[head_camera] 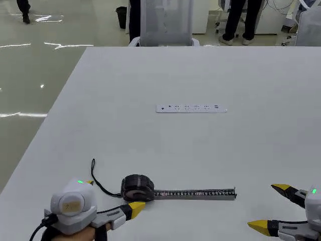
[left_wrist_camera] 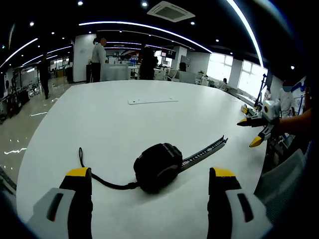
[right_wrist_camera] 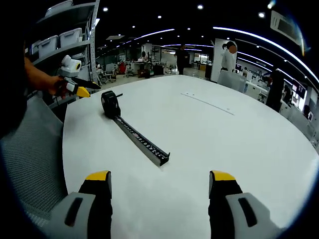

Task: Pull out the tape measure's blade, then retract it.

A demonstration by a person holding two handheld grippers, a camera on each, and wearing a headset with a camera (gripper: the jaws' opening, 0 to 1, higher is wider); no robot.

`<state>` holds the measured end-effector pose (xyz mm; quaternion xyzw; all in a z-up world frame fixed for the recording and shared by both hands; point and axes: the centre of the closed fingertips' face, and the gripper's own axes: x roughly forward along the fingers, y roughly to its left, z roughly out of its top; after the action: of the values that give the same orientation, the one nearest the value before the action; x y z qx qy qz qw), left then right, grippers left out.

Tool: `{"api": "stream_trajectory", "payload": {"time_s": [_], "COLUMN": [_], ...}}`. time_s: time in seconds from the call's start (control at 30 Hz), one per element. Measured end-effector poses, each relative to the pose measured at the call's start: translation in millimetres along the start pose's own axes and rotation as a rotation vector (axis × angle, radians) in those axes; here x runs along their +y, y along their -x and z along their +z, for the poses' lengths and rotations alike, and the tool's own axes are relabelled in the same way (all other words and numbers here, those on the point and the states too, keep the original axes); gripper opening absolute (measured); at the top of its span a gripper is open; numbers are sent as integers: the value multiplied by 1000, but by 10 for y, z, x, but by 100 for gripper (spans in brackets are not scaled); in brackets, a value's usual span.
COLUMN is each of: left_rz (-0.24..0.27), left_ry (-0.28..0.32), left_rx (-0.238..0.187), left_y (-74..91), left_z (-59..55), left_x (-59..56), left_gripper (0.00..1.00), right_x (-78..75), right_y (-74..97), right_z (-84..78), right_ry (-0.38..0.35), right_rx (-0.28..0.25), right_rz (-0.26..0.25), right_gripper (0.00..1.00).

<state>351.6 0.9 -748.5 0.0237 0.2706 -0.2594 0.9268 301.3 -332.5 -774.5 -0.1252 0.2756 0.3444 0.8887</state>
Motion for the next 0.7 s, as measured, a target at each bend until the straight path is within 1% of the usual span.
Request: {"api": "stream_trajectory", "payload": {"time_s": [0.1,0.2,0.3,0.33,0.47,0.53,0.57,0.63,0.7], "left_rz": [-9,-12,-8,2,28,57,70,74,72], "left_ry": [18,14,14,19,30,19,-2,0,0], "left_rx": [-2,2,4,5,8,6,0,0,2], "left_y": [-51,-91,-118,-124,-170,-183,-195,-220,-265], "left_z": [20,24,25,29,29,28,37,35,23], "left_x": [-42,-67,-58,-43,-27,-10,-9,-28,-53], "left_gripper": [97,98,99,99,99,99,99,99,99], "right_x": [-6,-22,13,23,24,18,32,26,20], "right_y": [-60,-121,-188,-208,-279,-323,-344,-376,-413], "right_z": [55,96,95,104,106,109,115,121,121], "right_ry": [14,38,102,115,137,162,188,227,273], "right_rx": [-4,-2,29,34,60,81,97,121,161], "right_rz": [11,23,61,71,105,122,141,161,191], "right_gripper": [80,78,75,74,67,66,64,62,59]}}
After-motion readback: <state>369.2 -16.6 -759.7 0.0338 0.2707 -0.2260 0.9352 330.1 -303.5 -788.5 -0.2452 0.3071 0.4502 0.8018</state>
